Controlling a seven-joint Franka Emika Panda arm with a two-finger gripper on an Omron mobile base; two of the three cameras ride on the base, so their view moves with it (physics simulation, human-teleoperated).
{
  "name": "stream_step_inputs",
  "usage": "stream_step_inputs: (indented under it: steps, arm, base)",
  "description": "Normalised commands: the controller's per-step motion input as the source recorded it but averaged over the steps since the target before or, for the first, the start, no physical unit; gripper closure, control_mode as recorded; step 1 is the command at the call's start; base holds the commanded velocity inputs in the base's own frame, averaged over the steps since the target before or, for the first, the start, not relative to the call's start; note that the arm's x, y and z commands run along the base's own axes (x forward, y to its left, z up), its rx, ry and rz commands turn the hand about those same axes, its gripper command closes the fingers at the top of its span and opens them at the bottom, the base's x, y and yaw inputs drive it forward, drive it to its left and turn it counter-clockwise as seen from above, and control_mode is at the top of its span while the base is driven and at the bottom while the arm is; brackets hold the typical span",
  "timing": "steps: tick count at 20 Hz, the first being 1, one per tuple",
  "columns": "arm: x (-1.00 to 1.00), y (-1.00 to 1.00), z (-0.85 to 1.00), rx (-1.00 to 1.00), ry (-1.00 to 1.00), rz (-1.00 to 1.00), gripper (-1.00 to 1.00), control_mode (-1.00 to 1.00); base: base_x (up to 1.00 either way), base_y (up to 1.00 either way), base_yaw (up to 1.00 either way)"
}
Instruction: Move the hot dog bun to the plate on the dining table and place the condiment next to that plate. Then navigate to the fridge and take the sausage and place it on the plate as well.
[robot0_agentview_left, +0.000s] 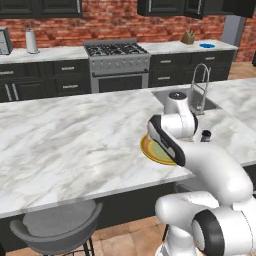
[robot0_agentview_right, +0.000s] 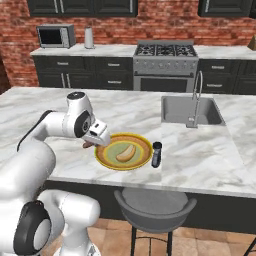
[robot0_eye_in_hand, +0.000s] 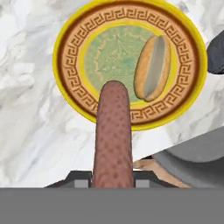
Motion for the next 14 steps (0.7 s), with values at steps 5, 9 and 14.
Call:
stream_step_inputs:
  steps: [5,9,14]
  arm:
    - [1.00,-0.01,-0.86,0.00,0.00,0.00,1.00,-1.00]
    - [0.96,-0.01,-0.66,0.00,0.02,0.00,1.00,-1.00]
    - [0.55,-0.25,-0.44,0.00,0.01,0.00,1.00,-1.00]
  base:
    - [0.00,0.00,0.00]
    - [0.00,0.00,0.00]
    - [0.00,0.00,0.00]
